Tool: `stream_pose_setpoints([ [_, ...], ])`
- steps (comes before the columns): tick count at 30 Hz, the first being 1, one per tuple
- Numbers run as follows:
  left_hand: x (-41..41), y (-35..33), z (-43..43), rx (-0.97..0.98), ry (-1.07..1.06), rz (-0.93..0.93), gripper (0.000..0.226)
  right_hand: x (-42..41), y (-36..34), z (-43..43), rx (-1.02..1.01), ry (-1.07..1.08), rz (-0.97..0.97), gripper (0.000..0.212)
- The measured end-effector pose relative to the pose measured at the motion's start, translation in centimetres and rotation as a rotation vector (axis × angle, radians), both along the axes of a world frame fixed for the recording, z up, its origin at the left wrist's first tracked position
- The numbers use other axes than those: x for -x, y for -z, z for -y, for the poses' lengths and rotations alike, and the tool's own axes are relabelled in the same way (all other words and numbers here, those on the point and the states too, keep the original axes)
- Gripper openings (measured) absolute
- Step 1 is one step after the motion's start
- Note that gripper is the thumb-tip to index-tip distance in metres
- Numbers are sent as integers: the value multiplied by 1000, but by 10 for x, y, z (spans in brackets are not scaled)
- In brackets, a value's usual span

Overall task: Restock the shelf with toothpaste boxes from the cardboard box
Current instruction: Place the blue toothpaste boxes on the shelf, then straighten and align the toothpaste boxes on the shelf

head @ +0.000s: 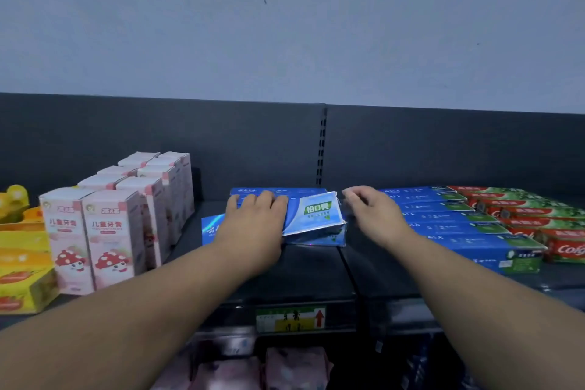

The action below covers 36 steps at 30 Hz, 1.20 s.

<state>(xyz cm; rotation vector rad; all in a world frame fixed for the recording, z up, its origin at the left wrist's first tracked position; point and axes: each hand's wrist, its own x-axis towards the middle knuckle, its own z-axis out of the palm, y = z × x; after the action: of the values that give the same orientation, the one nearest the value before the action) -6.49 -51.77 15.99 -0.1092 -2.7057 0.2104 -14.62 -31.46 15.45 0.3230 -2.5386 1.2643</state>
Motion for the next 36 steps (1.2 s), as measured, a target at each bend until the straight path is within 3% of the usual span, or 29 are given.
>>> stream_pose_setpoints([
  [2,2,6,-7,24,12,20,57,-5,-6,-7,113,-91,67,31],
  [5,7,16,-16,32,32,48,55,-11,-8,-17,26,-166,124,39],
  [11,15,19,-23,-60,101,87,60,-15,1,-27,-77,-129,73,21],
  [15,16,19,-21,-130,83,31,40,-10,8,-23,9,-180,80,16],
  [18,16,20,-20,-133,39,11,37,-4,10,-19,-55,-222,67,18],
  [26,4,24,-20,-130,-49,-15,40,-2,13,-16,-100,-251,-51,21],
  [36,-21,27,-31,-250,-185,-134,66,-12,6,1,-229,-399,-180,35],
])
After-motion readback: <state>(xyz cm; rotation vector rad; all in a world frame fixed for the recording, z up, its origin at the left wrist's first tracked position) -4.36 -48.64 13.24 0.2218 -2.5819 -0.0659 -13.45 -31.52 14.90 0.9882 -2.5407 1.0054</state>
